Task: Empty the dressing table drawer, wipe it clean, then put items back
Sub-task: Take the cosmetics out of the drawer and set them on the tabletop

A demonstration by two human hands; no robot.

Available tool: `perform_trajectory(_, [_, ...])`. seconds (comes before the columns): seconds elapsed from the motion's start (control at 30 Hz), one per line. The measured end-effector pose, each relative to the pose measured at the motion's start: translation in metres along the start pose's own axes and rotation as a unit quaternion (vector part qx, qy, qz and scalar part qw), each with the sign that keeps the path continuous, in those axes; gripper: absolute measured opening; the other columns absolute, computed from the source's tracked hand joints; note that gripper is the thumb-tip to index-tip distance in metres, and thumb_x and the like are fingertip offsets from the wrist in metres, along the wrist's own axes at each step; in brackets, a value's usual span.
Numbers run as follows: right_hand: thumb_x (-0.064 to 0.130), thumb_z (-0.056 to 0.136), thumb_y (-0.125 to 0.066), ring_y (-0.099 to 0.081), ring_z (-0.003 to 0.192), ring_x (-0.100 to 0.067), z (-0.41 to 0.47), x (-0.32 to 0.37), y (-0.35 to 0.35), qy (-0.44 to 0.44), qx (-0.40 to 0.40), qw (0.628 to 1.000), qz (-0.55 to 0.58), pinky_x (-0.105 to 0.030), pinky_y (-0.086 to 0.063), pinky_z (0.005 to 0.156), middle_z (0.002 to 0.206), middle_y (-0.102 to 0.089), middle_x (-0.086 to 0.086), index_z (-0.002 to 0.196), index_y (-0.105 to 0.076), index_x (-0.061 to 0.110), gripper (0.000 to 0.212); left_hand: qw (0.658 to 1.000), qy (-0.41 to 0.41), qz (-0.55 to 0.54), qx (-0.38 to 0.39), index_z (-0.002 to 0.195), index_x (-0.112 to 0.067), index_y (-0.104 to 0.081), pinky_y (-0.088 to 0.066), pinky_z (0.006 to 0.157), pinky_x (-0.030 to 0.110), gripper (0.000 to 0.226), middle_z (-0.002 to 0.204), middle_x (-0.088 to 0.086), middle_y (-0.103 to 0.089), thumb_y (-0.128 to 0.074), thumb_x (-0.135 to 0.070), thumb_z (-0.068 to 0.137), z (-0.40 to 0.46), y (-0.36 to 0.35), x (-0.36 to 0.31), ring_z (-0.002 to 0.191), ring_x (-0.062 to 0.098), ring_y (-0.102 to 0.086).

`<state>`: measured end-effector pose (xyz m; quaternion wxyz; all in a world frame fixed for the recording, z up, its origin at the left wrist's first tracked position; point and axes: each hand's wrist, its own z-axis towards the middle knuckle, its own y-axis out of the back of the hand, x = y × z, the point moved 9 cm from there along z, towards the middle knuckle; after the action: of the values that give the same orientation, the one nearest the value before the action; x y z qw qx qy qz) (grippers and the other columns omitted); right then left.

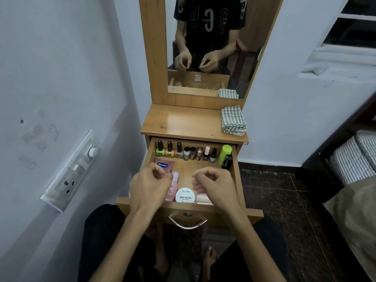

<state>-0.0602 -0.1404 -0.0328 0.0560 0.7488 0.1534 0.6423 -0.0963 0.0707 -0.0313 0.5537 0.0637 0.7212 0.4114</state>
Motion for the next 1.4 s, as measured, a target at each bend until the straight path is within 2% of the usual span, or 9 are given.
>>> perform_trajectory(0.1, [0.018,0.085,-0.064,-0.074,0.073,-0.014,0.039,0.000,-0.022,-0.004,-0.006,0.997,-0.076,-0.037,-0.063,0.078,0.068,-0.076,0.005,0.071,-0.078,0.021,0.020,0.974,-0.054,0.215,0.050,0.090,-0.020,-0.067,-0.051,0.071,0.029,0.017,0.092,-0.005,-0.067,-0.071,-0.036,0.086,0.033,-0.019,-0.005,0.080,0.015,-0.062])
perform_trajectory(0.2, [0.014,0.080,-0.060,-0.067,0.067,-0.009,0.067,-0.009,-0.043,-0.038,-0.002,0.985,-0.168,-0.024,-0.054,0.071,0.073,-0.077,-0.001,0.074,-0.080,0.013,0.021,0.929,-0.077,0.355,0.075,0.092,-0.017,-0.065,-0.055,0.074,0.032,0.027,0.093,0.002,-0.069,-0.067,-0.044,0.090,0.042,-0.034,-0.008,0.082,0.019,-0.066])
perform_trajectory(0.3, [0.008,0.081,-0.061,-0.057,0.057,-0.009,0.084,-0.014,-0.061,-0.065,0.005,0.974,-0.216,-0.020,-0.042,0.054,0.077,-0.074,-0.010,0.075,-0.074,0.006,0.016,0.891,-0.110,0.431,0.090,0.096,-0.018,-0.066,-0.048,0.069,0.028,0.027,0.092,0.000,-0.068,-0.065,-0.045,0.091,0.040,-0.047,-0.013,0.083,0.016,-0.065])
perform_trajectory(0.47, [0.023,0.085,-0.070,-0.070,0.075,-0.020,0.105,-0.029,-0.092,-0.095,0.034,0.964,-0.246,-0.028,-0.054,0.056,0.075,-0.070,-0.004,0.064,-0.057,0.020,0.024,0.842,-0.137,0.510,0.107,0.100,-0.021,-0.069,-0.045,0.067,0.028,0.035,0.094,-0.003,-0.071,-0.056,-0.053,0.095,0.033,-0.064,-0.008,0.086,0.014,-0.068])
perform_trajectory(0.7, [0.028,0.085,-0.076,-0.056,0.034,-0.011,0.113,-0.042,-0.115,-0.164,0.092,0.959,-0.212,-0.018,-0.041,0.037,0.051,-0.064,-0.001,0.072,-0.071,0.012,0.021,0.862,-0.137,0.475,0.108,0.124,-0.010,-0.054,-0.054,0.082,0.030,0.046,0.113,0.002,-0.071,-0.057,-0.046,0.096,0.032,-0.058,-0.008,0.104,0.018,-0.070])
perform_trajectory(0.87, [0.025,0.085,-0.077,-0.050,0.032,-0.008,0.115,-0.057,-0.117,-0.194,0.063,0.968,-0.149,-0.021,-0.040,0.038,0.050,-0.063,0.001,0.080,-0.077,0.011,0.016,0.884,-0.125,0.443,0.082,0.120,-0.009,-0.054,-0.054,0.069,0.031,0.045,0.099,0.001,-0.072,-0.053,-0.047,0.096,0.032,-0.050,-0.001,0.090,0.020,-0.073])
perform_trajectory(1.0, [0.041,0.073,-0.079,-0.049,0.037,-0.011,0.110,-0.049,-0.111,-0.195,0.049,0.974,-0.104,-0.027,-0.042,0.047,0.050,-0.062,0.002,0.077,-0.078,0.011,0.029,0.918,-0.102,0.373,0.084,0.118,-0.012,-0.050,-0.054,0.075,0.031,0.047,0.095,-0.002,-0.066,-0.056,-0.051,0.092,0.032,-0.040,-0.003,0.084,0.018,-0.065])
perform_trajectory(1.3, [0.042,0.082,-0.074,-0.058,0.050,-0.009,0.101,0.012,-0.078,-0.062,0.028,0.998,-0.007,-0.026,-0.047,0.055,0.062,-0.072,0.000,0.067,-0.070,0.019,0.028,0.976,-0.076,0.190,0.072,0.111,-0.022,-0.057,-0.035,0.056,0.024,0.048,0.097,-0.004,-0.061,-0.077,-0.044,0.072,0.034,0.006,-0.011,0.078,0.015,-0.054])
perform_trajectory(1.4, [0.037,0.084,-0.075,-0.062,0.054,-0.007,0.103,0.051,-0.064,0.016,0.001,0.999,0.029,-0.027,-0.051,0.057,0.068,-0.074,0.004,0.081,-0.072,0.018,0.020,0.991,-0.093,0.088,0.041,0.104,-0.028,-0.062,-0.047,0.062,0.030,0.047,0.094,-0.006,-0.065,-0.082,-0.040,0.064,0.047,0.017,-0.022,0.081,0.018,-0.062])
